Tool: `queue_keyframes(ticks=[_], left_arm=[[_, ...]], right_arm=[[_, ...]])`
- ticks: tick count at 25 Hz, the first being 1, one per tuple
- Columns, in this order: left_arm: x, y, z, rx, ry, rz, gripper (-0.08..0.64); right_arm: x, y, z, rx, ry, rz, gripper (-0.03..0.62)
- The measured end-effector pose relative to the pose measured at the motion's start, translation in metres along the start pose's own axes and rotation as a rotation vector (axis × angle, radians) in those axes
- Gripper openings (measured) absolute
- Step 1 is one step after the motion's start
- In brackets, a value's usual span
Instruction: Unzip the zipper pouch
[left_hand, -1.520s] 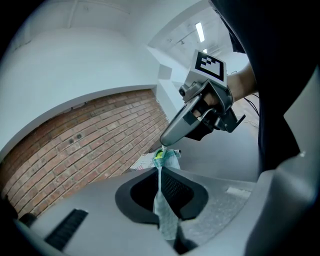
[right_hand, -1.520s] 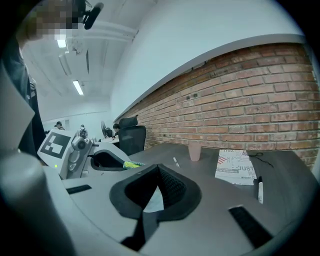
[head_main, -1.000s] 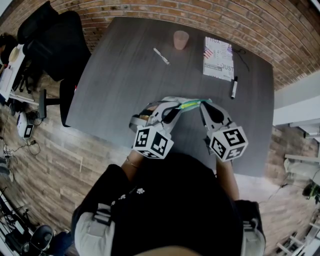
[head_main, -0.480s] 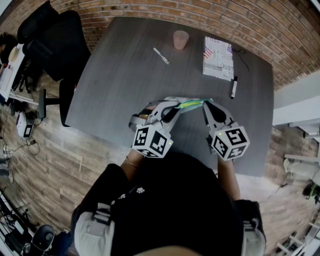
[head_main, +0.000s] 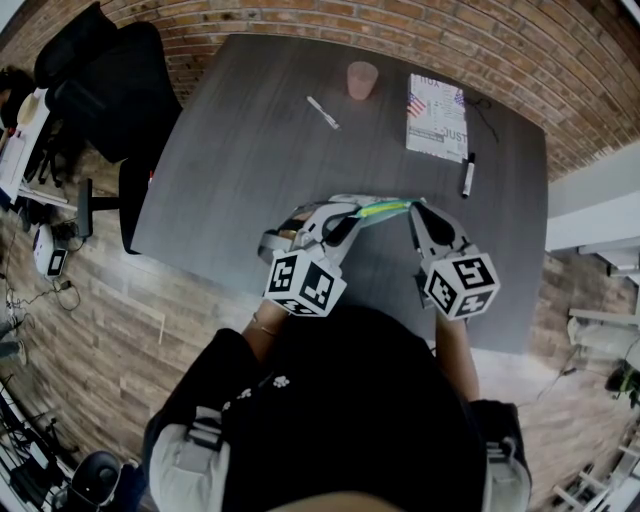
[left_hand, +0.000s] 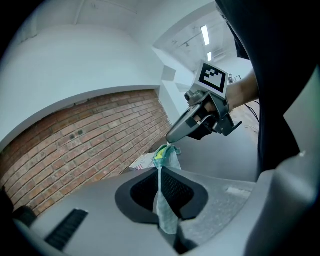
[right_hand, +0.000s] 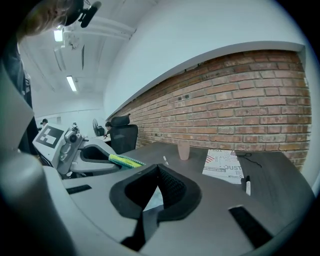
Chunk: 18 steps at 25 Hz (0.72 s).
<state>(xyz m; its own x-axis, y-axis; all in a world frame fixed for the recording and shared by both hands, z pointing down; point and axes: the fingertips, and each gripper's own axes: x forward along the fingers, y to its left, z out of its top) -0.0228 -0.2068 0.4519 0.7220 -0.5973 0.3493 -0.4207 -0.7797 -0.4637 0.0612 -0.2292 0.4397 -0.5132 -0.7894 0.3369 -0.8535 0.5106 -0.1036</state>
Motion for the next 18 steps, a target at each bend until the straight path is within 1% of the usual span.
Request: queue_keyframes(ticks=[3, 12, 15, 18], left_arm=[[0.0, 0.0, 0.0, -0.004, -0.002, -0.005, 0.009], [-0.003, 0.005, -0.004, -0.04, -0.004, 0.008, 0.009], [-0.006, 0.007, -0.007, -0.059, -0.009, 0.011, 0.009], [-0.005, 0.007, -0.007, -0.06, -0.006, 0.01, 0.009]], right_arm=[[0.0, -0.001, 0.0, -0.001, 0.004, -0.002, 0.002], [-0.005, -0.015, -0.002, -0.007, 0.009, -0.053, 0.002], [-0.006, -0.017, -0.003, -0.001, 0.005, -0.052, 0.002], [-0.006, -0.017, -0.002, -0.004, 0.008, -0.058, 0.002]])
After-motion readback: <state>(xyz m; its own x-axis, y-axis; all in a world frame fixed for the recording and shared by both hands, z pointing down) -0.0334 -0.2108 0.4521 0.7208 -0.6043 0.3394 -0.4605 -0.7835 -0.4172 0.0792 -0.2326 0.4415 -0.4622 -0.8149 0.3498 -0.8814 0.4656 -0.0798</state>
